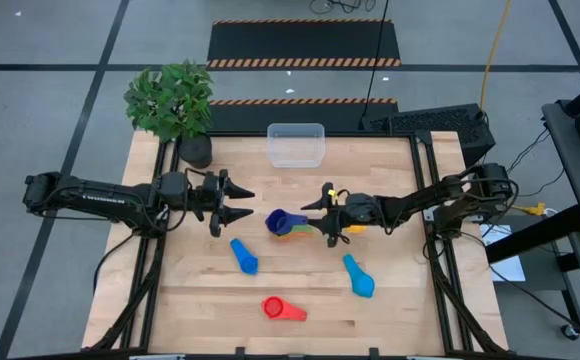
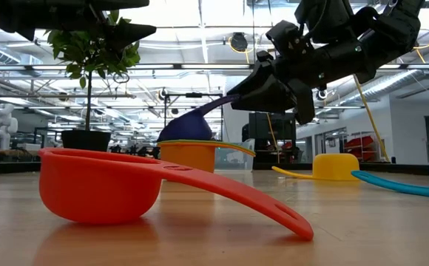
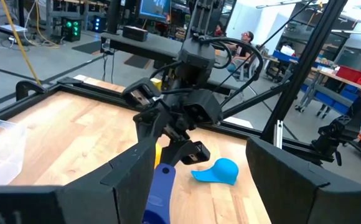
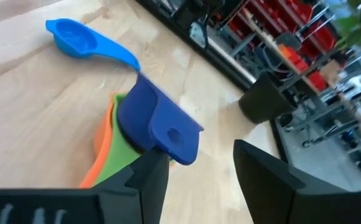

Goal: Nest measuring cups in basket
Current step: Stack the dark blue measuring cup on top of the green measuring cup

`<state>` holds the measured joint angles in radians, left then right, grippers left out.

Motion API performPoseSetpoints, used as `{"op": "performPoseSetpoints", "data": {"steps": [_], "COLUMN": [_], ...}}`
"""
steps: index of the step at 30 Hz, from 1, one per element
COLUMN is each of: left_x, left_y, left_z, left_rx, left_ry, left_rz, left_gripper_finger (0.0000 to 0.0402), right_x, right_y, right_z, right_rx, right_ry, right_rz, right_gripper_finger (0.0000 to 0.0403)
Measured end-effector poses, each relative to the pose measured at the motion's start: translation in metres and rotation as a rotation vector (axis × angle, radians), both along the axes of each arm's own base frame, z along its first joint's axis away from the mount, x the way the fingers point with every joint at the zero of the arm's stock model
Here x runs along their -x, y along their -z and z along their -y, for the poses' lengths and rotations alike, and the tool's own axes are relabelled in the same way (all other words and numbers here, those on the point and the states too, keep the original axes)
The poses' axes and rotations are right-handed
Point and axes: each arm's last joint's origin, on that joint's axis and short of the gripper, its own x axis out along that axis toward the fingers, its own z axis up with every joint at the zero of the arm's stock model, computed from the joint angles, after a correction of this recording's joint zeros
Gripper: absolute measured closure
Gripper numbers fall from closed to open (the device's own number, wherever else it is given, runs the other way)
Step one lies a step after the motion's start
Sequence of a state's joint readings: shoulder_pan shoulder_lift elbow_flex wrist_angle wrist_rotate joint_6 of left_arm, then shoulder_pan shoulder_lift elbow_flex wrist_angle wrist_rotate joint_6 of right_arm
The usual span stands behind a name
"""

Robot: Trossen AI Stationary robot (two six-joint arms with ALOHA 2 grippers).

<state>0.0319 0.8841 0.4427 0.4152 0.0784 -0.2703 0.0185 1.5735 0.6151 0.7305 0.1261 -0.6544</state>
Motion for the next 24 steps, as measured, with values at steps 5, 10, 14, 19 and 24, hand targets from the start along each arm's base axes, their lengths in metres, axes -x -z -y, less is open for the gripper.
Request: {"op": "performPoseSetpoints", "data": {"steps": [5,10,14,19,24], "left_x": [0.0,0.0,0.0,0.0,0.0], "left_y": [0.0,0.0,0.0,0.0,0.0], "left_z": [0.0,0.0,0.0,0.0,0.0], "left_rx": [0.0,0.0,0.0,-0.005,-0.006], "left_ry": [0.001,0.003,0.004,0.004,0.004], "left_rz": [0.0,0.001,0.005,0.005,0.005], "left_gripper_finger": [0.0147,0.0147,0.0147,0.0147,0.0147], "right_x": [0.005,0.016,0.029,0.047,0.062], "right_y": [0.002,-0.008,-0.022,-0.041,-0.061], "right_z": [-0.001,-0.001,0.0,-0.002,-0.005], "right_rx": [-0.068,-0.228,-0.316,-0.438,-0.487], "right_ry": [-0.029,-0.042,0.0,0.047,0.043], "right_rz": [-0.077,-0.131,-0.146,-0.149,-0.097], "right_gripper_finger": [0.0229,0.0229,0.0229,0.0229,0.0229]}}
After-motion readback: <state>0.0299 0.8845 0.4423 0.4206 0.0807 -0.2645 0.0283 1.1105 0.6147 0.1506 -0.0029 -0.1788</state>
